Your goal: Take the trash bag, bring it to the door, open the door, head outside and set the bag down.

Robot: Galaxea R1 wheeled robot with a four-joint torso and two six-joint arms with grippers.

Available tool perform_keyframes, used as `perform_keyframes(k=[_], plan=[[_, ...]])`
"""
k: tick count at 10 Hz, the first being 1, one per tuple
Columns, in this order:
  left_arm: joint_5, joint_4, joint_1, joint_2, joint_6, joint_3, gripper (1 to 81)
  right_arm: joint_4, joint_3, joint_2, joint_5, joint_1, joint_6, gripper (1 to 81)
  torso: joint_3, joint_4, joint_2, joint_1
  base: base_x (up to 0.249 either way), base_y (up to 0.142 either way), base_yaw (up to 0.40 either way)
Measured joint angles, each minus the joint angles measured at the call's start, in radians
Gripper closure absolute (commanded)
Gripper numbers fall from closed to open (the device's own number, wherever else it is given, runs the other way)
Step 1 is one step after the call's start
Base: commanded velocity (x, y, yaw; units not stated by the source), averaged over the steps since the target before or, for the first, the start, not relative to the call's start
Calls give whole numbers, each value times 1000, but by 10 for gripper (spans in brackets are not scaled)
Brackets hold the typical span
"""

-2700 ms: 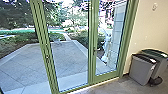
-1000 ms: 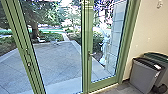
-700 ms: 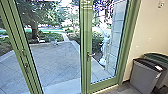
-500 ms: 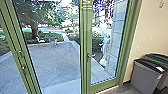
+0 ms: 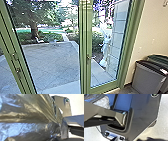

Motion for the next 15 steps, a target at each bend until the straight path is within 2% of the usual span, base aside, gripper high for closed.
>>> perform_keyframes(k=[2,7,15], plan=[[0,7,0,0,0,0,811,0,-2,0,2,-5,0,10,0,0,0,0,149,0,0],[0,10,0,3,0,1,811,1,-9,-2,61,-23,0,10,0,0,0,0,149,-65,0],[0,10,0,3,0,1,811,1,-11,-2,63,-26,0,10,0,0,0,0,151,-73,0]])
